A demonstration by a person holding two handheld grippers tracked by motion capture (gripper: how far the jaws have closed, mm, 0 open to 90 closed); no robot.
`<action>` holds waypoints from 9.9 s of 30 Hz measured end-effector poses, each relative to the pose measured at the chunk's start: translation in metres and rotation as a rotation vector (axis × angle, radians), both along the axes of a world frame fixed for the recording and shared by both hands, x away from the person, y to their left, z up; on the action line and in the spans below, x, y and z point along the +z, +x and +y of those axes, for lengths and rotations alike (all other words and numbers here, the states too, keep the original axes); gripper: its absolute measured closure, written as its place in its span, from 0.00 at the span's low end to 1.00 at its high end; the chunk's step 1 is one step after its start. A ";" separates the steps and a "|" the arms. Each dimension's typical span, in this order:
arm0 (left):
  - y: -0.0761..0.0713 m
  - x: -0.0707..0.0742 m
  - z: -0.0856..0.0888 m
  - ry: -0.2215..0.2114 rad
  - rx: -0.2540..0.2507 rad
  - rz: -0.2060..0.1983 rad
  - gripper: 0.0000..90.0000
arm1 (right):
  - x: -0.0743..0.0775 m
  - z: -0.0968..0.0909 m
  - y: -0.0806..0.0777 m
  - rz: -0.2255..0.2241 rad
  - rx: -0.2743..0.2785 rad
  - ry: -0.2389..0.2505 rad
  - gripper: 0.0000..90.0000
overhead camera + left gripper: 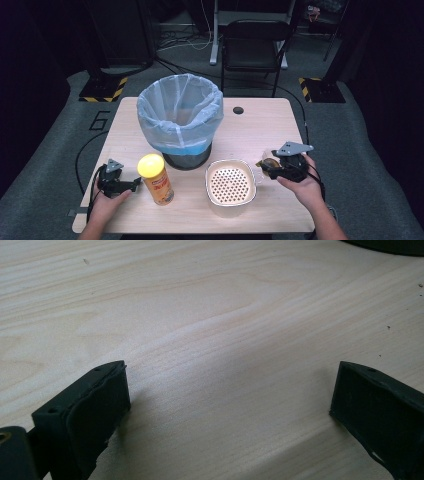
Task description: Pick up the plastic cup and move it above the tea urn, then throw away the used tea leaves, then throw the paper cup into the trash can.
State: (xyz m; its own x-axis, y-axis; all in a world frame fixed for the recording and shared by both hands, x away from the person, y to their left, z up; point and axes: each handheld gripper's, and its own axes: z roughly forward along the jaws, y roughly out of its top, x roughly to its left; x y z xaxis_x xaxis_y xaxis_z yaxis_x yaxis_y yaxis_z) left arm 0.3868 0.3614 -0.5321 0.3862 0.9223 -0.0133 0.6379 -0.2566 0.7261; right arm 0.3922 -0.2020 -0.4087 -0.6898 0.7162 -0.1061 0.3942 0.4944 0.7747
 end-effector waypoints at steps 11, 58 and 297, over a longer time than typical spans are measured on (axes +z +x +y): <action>0.000 0.000 0.000 0.001 0.000 0.001 0.02 | 0.008 0.014 0.035 -0.029 0.060 0.011 0.39; 0.001 0.000 0.000 0.002 0.001 -0.009 0.02 | 0.039 0.081 -0.006 -0.622 0.363 -0.515 0.39; -0.060 0.099 -0.013 -0.168 -0.265 -0.120 0.16 | 0.041 0.037 -0.023 -0.225 -0.053 0.324 0.33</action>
